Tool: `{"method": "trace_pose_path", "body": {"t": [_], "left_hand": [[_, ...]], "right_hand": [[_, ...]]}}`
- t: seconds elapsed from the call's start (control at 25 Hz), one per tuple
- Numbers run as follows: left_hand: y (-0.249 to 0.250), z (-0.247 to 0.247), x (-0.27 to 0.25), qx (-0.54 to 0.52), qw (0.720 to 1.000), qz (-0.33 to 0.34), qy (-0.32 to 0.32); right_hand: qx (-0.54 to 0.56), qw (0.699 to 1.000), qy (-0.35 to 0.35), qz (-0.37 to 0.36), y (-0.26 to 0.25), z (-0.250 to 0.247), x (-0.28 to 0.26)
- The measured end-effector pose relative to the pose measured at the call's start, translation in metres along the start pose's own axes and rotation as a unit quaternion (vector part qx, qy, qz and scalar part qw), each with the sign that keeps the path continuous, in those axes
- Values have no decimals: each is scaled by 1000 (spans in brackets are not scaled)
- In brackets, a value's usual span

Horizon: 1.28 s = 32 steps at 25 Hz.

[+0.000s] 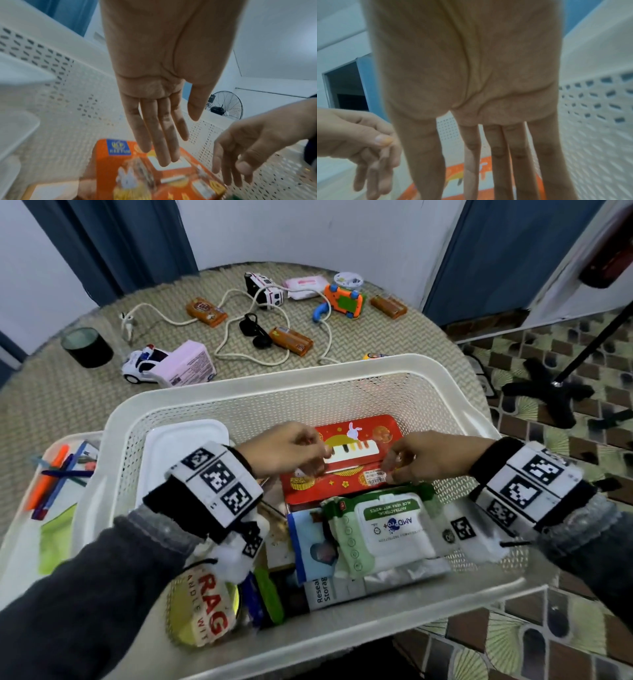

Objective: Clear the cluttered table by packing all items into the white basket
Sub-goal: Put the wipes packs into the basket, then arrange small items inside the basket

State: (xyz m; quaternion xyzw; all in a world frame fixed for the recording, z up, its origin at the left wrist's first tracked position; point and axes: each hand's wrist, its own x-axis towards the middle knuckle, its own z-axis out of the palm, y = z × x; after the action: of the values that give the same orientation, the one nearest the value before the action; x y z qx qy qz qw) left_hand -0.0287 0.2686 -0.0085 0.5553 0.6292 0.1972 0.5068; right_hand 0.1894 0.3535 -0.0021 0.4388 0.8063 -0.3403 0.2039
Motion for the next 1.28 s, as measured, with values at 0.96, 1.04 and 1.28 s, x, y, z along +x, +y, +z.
{"method": "trace_pose_path", "body": {"t": [0.96, 1.04, 1.28], "left_hand": [[209, 159, -11, -9, 977, 207, 38], [223, 197, -1, -29, 973, 228, 26], [213, 322, 42, 10, 979, 198, -45]], "right_hand": [[292, 903, 314, -37, 152, -16, -181], [301, 897, 322, -23, 184, -4, -194], [379, 870, 308, 62, 277, 40, -219]]}}
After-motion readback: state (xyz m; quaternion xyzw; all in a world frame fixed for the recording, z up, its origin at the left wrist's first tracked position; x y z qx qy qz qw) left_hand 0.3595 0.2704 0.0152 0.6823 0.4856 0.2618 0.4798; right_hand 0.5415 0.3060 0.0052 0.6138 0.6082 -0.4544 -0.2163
